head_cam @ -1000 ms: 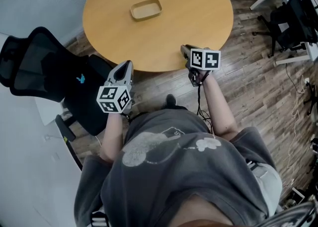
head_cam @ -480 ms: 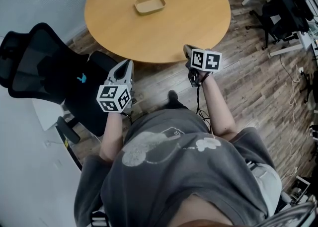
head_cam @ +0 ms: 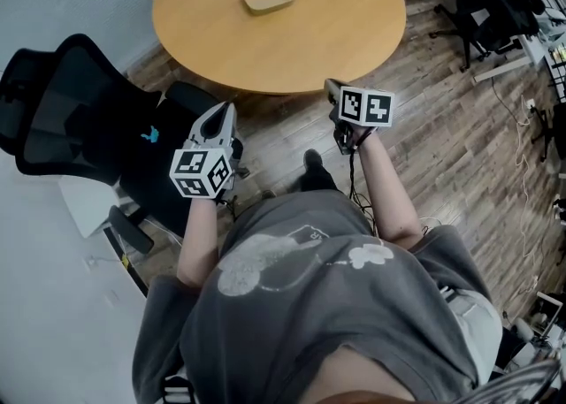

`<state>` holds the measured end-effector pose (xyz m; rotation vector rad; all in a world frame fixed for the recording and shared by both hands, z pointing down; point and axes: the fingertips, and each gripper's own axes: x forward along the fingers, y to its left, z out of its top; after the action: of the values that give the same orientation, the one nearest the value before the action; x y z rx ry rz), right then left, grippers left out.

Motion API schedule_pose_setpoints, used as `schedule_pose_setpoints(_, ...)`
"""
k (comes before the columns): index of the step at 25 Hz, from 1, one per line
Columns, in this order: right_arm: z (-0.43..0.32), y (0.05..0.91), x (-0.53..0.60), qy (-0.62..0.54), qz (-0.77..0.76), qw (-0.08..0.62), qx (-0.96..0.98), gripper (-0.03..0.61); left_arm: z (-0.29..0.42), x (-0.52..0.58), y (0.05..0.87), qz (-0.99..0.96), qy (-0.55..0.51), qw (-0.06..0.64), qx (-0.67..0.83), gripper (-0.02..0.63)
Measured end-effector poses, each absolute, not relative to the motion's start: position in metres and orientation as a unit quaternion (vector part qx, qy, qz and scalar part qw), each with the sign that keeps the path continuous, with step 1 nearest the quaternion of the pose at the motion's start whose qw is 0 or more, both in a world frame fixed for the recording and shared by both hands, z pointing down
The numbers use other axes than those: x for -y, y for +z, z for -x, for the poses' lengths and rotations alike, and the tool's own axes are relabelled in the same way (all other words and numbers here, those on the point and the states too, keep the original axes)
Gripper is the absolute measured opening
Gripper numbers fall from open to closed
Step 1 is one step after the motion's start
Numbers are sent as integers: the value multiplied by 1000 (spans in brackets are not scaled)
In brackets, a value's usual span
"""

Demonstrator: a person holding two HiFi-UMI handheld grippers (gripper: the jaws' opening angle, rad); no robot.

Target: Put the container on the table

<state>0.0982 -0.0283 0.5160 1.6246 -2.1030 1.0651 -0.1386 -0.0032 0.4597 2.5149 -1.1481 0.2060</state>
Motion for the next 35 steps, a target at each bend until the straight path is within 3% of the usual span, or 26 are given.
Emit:
schedule_pose_setpoints(18, -39, 506, -52, 359, -582, 130, 718, -2, 190, -58, 458, -908, 68, 169, 377, 0)
schedule_pose_setpoints(35, -38, 512, -102, 365, -597, 143, 700, -2, 184, -82, 463, -920, 75, 176, 343, -1)
